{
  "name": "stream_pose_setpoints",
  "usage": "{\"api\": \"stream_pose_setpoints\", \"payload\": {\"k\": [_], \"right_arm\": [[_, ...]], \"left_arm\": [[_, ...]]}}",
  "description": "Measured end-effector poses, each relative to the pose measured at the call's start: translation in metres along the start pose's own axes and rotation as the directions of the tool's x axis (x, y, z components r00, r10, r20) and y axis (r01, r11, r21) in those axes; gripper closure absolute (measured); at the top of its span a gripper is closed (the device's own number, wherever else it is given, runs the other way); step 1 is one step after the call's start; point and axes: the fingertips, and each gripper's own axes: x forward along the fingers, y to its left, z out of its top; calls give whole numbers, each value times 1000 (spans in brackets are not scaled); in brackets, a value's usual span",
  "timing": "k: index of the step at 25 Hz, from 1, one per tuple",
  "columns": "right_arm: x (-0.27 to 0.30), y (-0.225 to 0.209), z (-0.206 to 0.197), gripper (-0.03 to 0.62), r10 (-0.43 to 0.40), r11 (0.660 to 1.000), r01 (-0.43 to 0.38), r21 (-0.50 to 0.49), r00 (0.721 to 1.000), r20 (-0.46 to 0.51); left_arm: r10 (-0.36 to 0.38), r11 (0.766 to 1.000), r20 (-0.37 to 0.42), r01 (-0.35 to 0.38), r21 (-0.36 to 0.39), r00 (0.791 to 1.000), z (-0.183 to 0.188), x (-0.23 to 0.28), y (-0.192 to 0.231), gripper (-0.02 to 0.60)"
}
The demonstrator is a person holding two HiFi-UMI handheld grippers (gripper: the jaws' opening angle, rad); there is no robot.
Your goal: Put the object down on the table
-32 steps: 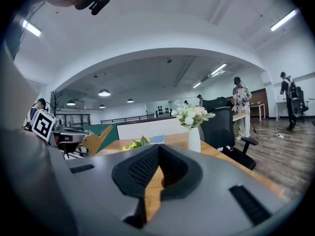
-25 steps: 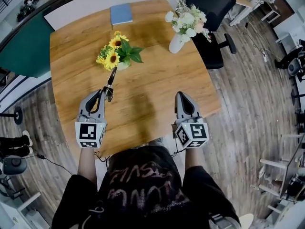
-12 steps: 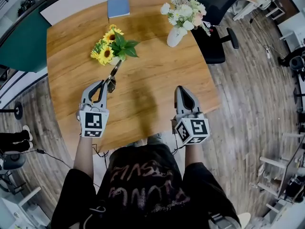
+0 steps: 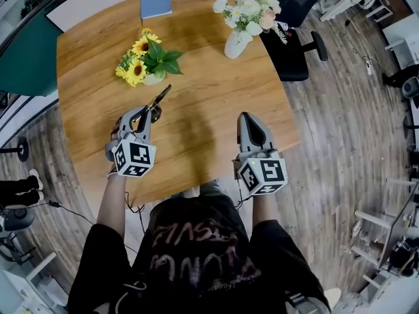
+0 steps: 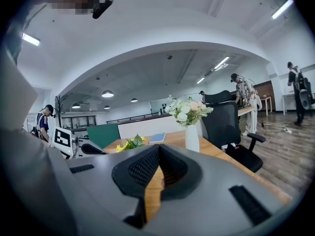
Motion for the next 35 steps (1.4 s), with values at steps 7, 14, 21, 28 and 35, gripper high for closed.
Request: {"api": "stream_pose_setpoints", "payload": {"k": [7,14,21,28,35], "right_arm": [[4,-8,-7,588,4,1000,-4,12,1000,-24],[8,-15,-12,588,13,1000,-13,10,999,-48],[6,-19,-17,588,18,1000,-17,8,998,-64],[5,-23,-19,588,17,1000,-17,7,997,-73],[2,-25,-21,588,12,1000,-12,3,997,-81]], "left_arm": [[-53,986,-96,67,151,994,-18,30,-26,560],[-90,962,-188,135,239,978,-40,52,-47,558],[-121,943,-248,189,274,961,-54,61,-62,558],[-113,918,-287,210,335,951,-65,67,-72,558],[-133,919,-322,238,314,937,-81,69,-82,558]]}}
